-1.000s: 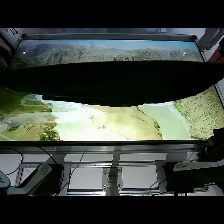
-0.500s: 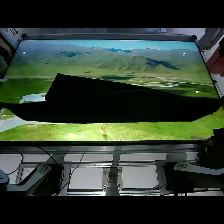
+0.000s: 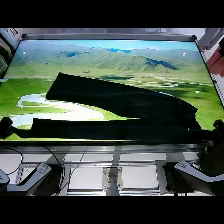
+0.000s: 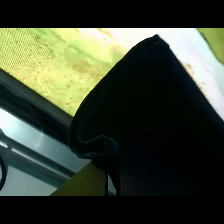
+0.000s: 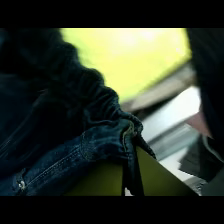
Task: Fold the clothes and pants, and hang the long-sleeved shirts on hangers.
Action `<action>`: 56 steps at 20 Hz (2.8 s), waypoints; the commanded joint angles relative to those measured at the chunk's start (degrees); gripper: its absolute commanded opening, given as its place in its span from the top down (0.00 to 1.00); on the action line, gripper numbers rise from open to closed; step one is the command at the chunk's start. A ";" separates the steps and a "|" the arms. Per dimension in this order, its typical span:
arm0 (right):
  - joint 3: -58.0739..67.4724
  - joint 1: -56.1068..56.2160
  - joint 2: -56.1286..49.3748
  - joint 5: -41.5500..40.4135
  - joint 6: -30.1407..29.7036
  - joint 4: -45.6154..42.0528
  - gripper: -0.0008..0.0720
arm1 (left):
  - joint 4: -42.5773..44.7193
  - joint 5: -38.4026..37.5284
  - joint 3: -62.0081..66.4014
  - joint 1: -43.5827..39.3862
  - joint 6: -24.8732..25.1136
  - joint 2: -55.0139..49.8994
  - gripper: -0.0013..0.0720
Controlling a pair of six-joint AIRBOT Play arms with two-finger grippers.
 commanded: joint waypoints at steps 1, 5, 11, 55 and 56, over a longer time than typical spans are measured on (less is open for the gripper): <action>-6.78 -3.34 1.88 -4.48 -0.15 -2.82 0.95 | 7.69 1.81 -6.21 -0.04 -1.36 0.04 0.95; -6.64 -3.41 1.92 -4.50 -0.13 -2.82 0.93 | 10.08 3.52 -7.15 -0.04 -2.34 0.04 0.93; 0.59 -2.86 2.12 -3.30 0.48 6.05 0.44 | -10.43 6.38 0.59 -1.64 6.36 0.07 0.56; 5.95 9.62 2.95 -9.49 -6.99 23.52 0.42 | 7.21 3.50 48.35 -41.29 -19.50 -48.09 0.20; 5.95 9.62 2.95 -9.29 -6.99 23.52 0.42 | 5.64 3.54 48.35 -41.22 -19.02 -48.26 0.20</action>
